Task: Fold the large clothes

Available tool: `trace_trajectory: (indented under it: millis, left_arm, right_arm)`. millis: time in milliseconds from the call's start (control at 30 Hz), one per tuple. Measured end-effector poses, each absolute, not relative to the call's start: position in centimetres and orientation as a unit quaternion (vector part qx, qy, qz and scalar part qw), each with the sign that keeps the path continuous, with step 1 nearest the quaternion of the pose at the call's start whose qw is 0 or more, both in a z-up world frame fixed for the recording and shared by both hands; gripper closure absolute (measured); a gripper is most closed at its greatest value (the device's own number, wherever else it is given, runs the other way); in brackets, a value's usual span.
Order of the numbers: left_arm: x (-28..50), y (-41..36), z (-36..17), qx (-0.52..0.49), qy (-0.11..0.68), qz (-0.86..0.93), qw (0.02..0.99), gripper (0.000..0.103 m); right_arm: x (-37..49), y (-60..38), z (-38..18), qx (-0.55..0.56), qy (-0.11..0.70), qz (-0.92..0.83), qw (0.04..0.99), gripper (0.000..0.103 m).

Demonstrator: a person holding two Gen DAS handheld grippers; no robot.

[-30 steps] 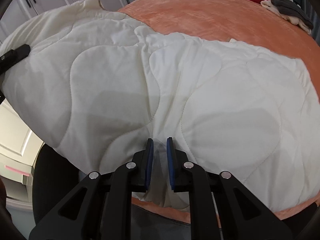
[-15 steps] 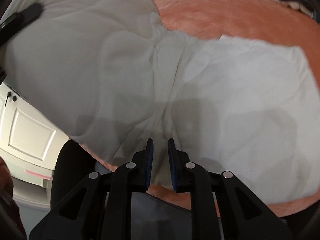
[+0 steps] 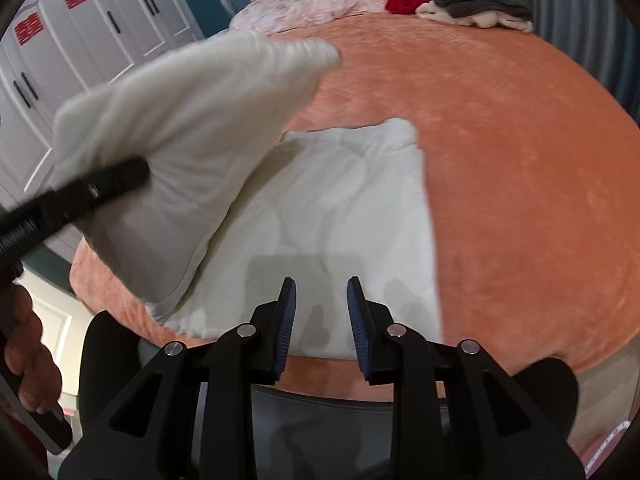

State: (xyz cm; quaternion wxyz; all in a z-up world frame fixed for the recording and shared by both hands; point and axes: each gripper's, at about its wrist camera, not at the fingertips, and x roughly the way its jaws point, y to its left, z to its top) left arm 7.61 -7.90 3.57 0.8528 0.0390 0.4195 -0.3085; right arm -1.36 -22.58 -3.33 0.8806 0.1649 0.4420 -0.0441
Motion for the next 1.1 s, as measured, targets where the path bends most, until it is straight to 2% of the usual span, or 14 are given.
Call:
trace_trajectory:
  millis: [167,300,567,733,800,867,967,1000,1100]
  left_arm:
    - [6.8,-9.4,2.1,0.06,0.441,-0.303,0.843,0.089]
    - [6.2,-10.2,1.1,0.066,0.454,-0.301,0.836,0.088]
    - [5.8,-10.8,0.5,0.08,0.464,-0.29,0.833,0.086]
    - [5.7,-10.8,0.4,0.08,0.47,-0.279,0.833,0.081]
    - [5.6,-10.7,0.5,0.08,0.472,-0.278,0.833,0.079]
    - [5.5,-10.7,0.6,0.081,0.472,-0.277,0.833,0.075]
    - [5.2,-10.7,0.9,0.079,0.474,-0.277,0.832,0.057]
    - [5.0,-10.7,1.0,0.077,0.475,-0.277,0.832,0.046]
    - [4.4,-10.6,1.6,0.073,0.471,-0.275,0.835,0.039]
  right_arm:
    - [-2.3,-23.4,-2.4,0.165,0.435,-0.057,0.883,0.076]
    - [-2.9,-23.3,-1.8,0.164,0.428,-0.058,0.887,0.07]
    - [-3.6,-23.6,-0.4,0.167,0.412,-0.055,0.894,0.069]
    - [-3.9,-23.7,0.5,0.171,0.405,-0.054,0.897,0.068]
    - [-4.1,-23.7,1.2,0.176,0.398,-0.052,0.899,0.062]
    - [-4.3,-23.8,1.9,0.179,0.39,-0.048,0.902,0.06]
    - [-4.4,-23.8,3.1,0.177,0.381,-0.046,0.906,0.058]
    - [-4.5,-23.8,3.5,0.177,0.377,-0.045,0.908,0.055]
    - [-4.6,-23.7,4.6,0.179,0.364,-0.04,0.913,0.047]
